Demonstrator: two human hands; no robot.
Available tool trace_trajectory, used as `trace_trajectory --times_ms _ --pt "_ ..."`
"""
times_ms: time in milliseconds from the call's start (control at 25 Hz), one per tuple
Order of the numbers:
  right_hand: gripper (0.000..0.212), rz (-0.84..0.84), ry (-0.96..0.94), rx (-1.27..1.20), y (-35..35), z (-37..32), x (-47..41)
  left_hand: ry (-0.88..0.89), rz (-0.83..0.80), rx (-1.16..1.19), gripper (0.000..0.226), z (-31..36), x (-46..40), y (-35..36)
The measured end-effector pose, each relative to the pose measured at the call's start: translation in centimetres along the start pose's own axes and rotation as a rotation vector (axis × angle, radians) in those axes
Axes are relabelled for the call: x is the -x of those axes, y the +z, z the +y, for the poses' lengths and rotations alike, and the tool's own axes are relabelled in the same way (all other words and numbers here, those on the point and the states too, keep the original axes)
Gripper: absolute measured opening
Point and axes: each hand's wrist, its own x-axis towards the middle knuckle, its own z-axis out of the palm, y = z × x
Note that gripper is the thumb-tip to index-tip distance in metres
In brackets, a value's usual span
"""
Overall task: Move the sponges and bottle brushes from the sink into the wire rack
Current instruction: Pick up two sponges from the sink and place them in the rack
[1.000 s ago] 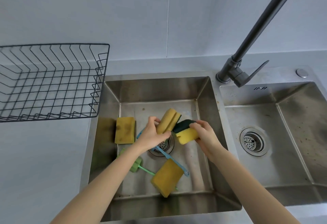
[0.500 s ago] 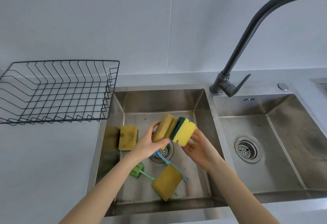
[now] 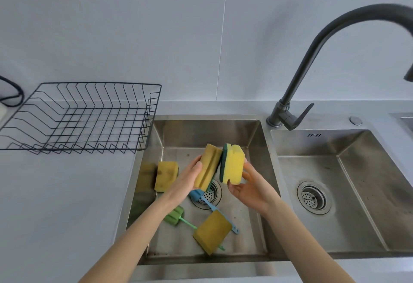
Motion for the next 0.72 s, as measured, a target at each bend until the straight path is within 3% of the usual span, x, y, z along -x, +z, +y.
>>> trace_trajectory --times_ms 280,440,720 --pt "0.034 -0.007 -0.089 0.112 0.1 -0.7 1.4 -0.071 0.103 0.092 0.061 -0.1 1.9 -0.3" --pt "0.032 -0.009 -0.114 0.145 0.1 -1.1 1.9 -0.099 0.237 0.034 0.059 0.2 3.1 0.1" --pt "0.029 0.026 -0.189 0.257 0.9 -0.5 1.9 0.014 0.448 0.005 0.029 -0.5 4.4 -1.2"
